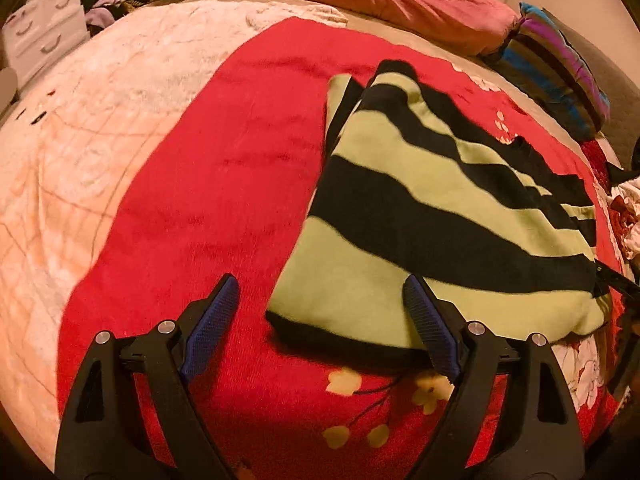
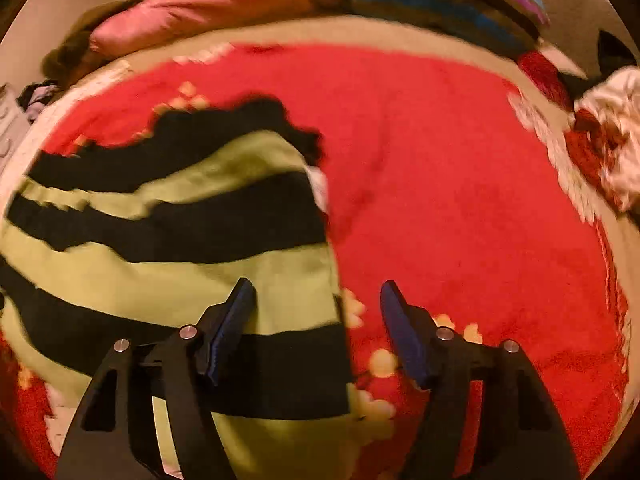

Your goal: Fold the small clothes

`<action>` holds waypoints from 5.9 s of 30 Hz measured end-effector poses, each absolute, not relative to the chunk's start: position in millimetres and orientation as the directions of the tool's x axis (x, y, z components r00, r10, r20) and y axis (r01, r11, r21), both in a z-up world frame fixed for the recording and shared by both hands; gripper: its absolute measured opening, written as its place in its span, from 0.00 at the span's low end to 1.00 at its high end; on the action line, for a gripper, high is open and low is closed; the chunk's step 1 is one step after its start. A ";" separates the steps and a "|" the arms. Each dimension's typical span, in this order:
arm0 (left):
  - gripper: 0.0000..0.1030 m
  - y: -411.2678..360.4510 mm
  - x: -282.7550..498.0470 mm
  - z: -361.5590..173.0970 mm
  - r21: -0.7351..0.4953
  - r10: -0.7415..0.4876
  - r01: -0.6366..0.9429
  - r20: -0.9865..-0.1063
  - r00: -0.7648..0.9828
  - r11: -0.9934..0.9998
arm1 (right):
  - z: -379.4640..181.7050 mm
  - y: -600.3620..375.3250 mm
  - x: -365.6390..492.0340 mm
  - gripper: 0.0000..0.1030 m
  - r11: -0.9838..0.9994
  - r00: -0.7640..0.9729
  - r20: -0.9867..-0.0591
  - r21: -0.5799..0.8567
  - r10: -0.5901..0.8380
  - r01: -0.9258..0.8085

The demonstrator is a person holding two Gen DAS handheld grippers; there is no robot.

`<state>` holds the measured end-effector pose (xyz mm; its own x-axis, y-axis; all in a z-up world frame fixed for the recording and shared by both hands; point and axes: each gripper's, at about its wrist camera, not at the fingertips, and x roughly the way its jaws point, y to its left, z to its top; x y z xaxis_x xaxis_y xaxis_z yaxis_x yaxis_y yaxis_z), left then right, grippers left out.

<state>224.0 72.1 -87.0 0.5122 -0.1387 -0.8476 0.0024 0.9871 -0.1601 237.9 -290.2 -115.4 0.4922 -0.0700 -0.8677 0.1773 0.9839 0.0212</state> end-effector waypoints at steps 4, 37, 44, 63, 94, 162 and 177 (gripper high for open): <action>0.76 75.0 216.5 -86.8 -0.174 -0.146 -0.005 -0.844 0.516 0.985 | -116.4 -291.0 229.9 0.66 0.983 0.511 -0.856 0.025 -0.075 0.185; 0.90 151.0 269.0 -27.1 -0.399 -0.301 -0.086 -0.801 0.518 0.913 | -77.2 16.7 157.6 0.93 0.818 0.684 -0.690 -0.238 0.238 -0.524; 0.90 117.6 319.7 -47.1 -0.448 -0.397 -0.029 -0.819 0.414 0.894 | -94.3 44.9 159.0 0.92 0.764 0.690 -0.681 -0.302 0.245 -0.570; 0.88 84.6 362.5 -96.0 -0.597 -0.553 -0.076 -0.777 0.299 0.798 | -102.9 28.3 169.7 0.09 0.773 0.615 -0.679 -0.108 0.402 -0.625; 0.14 -146.1 306.0 1.3 -0.683 -0.709 0.193 -0.663 0.241 0.705 | -37.7 -177.2 135.5 0.06 0.878 0.710 -0.530 0.385 0.463 -0.285; 0.53 -161.1 197.1 -51.4 -0.306 -0.449 0.382 -0.812 0.374 0.872 | -37.4 -311.0 210.1 0.47 0.966 0.638 -0.749 0.256 0.178 0.030; 0.57 -155.5 186.2 -37.0 -0.265 -0.426 0.391 -0.803 0.417 0.882 | -19.6 -301.5 144.7 0.52 0.950 0.668 -0.702 0.311 0.246 -0.023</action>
